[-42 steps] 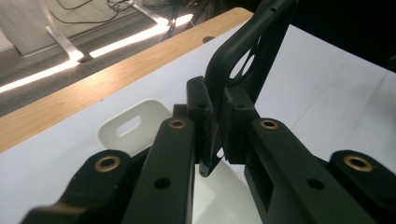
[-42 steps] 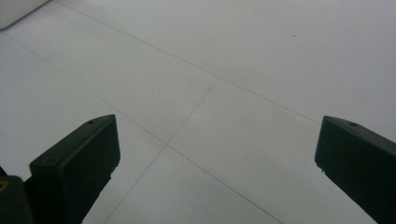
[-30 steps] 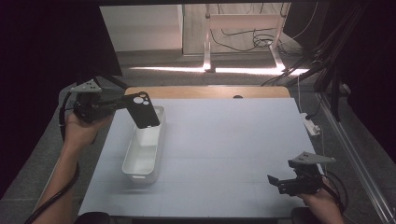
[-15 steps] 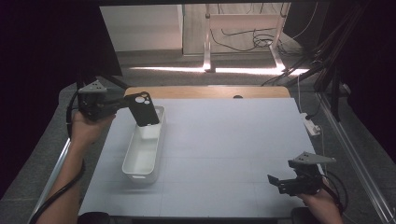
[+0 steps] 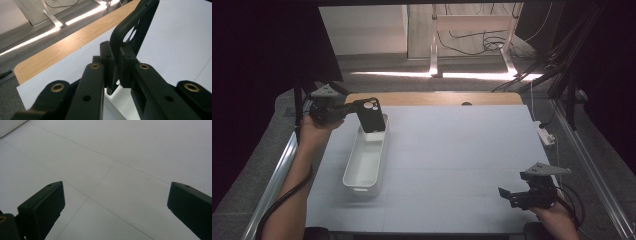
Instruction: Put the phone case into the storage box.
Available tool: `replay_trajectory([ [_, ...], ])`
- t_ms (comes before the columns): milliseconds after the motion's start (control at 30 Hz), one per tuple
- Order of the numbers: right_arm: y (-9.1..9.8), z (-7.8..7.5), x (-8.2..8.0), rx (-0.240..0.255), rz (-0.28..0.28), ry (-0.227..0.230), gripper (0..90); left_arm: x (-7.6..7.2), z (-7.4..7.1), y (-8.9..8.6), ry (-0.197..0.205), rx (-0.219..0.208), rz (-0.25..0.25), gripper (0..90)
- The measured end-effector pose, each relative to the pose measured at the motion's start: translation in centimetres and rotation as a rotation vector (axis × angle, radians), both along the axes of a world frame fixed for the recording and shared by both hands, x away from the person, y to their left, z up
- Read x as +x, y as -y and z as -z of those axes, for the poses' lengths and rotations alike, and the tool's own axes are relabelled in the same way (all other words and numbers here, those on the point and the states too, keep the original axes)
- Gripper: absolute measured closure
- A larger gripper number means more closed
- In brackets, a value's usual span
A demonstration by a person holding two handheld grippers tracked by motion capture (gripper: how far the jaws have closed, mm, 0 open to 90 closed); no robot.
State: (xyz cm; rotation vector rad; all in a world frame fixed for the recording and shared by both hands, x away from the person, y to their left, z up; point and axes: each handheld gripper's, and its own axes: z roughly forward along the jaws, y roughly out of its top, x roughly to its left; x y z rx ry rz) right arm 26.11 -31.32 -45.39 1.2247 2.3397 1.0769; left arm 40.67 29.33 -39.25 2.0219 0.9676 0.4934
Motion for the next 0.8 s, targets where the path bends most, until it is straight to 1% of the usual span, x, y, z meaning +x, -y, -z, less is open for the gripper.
replay_trajectory([
  [67, 0.0, 0.0, 0.0, -0.002, -0.002, -0.003, 1.3, 0.2, 0.2, 0.0, 0.000, 0.001, 0.001, 83.0],
  [167, 0.0, 0.0, 0.0, -0.002, -0.005, -0.004, 1.3, 0.9, 0.8, 0.2, -0.003, 0.007, 0.003, 83.0],
  [233, 0.0, 0.0, 0.0, 0.001, -0.004, -0.005, 1.4, 1.3, 1.2, 0.4, 0.003, 0.024, 0.002, 83.1],
  [367, 0.0, 0.1, 0.1, 0.003, -0.007, -0.012, 1.7, 1.8, 1.7, 0.5, 0.008, 0.025, 0.005, 83.0],
  [467, 0.0, 0.1, 0.1, 0.000, -0.010, -0.016, 1.8, 2.2, 2.2, 0.7, 0.016, 0.035, 0.001, 83.0],
  [600, -0.1, 0.1, 0.2, -0.001, -0.017, -0.023, 1.9, 2.6, 2.8, 0.6, 0.013, 0.030, -0.003, 83.0],
  [800, 0.0, 0.1, 0.2, 0.002, -0.014, -0.029, 2.0, 3.1, 3.8, 0.5, 0.022, 0.030, -0.004, 83.0],
])
